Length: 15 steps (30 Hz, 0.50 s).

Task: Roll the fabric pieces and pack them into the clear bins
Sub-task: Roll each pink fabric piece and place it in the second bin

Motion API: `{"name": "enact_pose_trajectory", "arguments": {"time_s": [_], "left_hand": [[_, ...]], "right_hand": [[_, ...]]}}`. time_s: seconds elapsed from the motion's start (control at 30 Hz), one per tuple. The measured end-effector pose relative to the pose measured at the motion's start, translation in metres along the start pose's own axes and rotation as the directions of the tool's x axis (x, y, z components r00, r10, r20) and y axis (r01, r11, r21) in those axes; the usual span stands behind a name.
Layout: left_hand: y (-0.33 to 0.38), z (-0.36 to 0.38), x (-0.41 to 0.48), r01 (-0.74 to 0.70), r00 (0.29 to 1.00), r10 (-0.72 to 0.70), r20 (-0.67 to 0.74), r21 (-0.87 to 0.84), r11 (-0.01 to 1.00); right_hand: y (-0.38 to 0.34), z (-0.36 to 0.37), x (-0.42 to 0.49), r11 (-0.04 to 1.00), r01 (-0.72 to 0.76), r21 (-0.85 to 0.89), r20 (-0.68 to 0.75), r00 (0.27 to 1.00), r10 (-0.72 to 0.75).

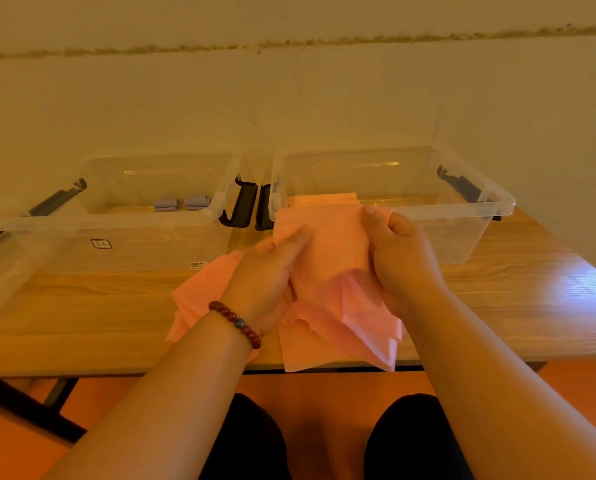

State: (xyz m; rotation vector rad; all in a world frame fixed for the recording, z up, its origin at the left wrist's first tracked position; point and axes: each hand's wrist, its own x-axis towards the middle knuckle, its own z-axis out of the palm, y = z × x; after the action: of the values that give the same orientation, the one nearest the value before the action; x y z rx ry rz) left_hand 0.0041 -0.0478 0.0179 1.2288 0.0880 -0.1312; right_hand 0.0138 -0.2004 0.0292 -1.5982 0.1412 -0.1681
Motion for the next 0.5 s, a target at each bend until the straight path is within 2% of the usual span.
{"name": "enact_pose_trajectory", "arguments": {"time_s": [0.07, 0.13, 0.2, 0.23, 0.37, 0.43, 0.5], "left_hand": [[0.004, 0.001, -0.001, -0.032, 0.999, 0.032, -0.017, 0.013, 0.999], [0.012, -0.001, 0.004, -0.106, 0.99, 0.109, -0.095, 0.033, 0.994], [0.021, -0.005, 0.015, -0.178, 0.973, 0.188, -0.13, 0.087, 0.98], [0.026, -0.006, 0.02, -0.186, 0.972, 0.198, -0.122, 0.105, 0.977], [0.04, -0.006, 0.027, -0.1, 0.994, 0.09, 0.054, 0.212, 0.972], [0.04, -0.002, 0.027, -0.091, 0.996, 0.086, 0.031, 0.295, 0.951], [0.039, 0.0, 0.029, -0.12, 0.979, 0.179, -0.099, 0.429, 0.895]], "right_hand": [[-0.006, -0.004, 0.003, 0.985, -0.113, 0.13, 0.057, 0.993, 0.107], [-0.012, -0.01, 0.002, 0.943, -0.264, 0.201, 0.243, 0.946, 0.213], [-0.013, -0.013, -0.003, 0.964, -0.247, 0.097, 0.396, 0.898, 0.19], [-0.013, -0.012, -0.005, 0.976, -0.198, 0.086, 0.398, 0.905, 0.148], [-0.022, -0.007, 0.006, 0.936, -0.064, 0.345, 0.152, 0.988, 0.012], [-0.023, -0.007, 0.019, 0.963, -0.008, 0.27, 0.058, 0.998, -0.008], [-0.018, -0.006, 0.029, 0.986, 0.032, 0.162, 0.003, 0.999, -0.033]]}}
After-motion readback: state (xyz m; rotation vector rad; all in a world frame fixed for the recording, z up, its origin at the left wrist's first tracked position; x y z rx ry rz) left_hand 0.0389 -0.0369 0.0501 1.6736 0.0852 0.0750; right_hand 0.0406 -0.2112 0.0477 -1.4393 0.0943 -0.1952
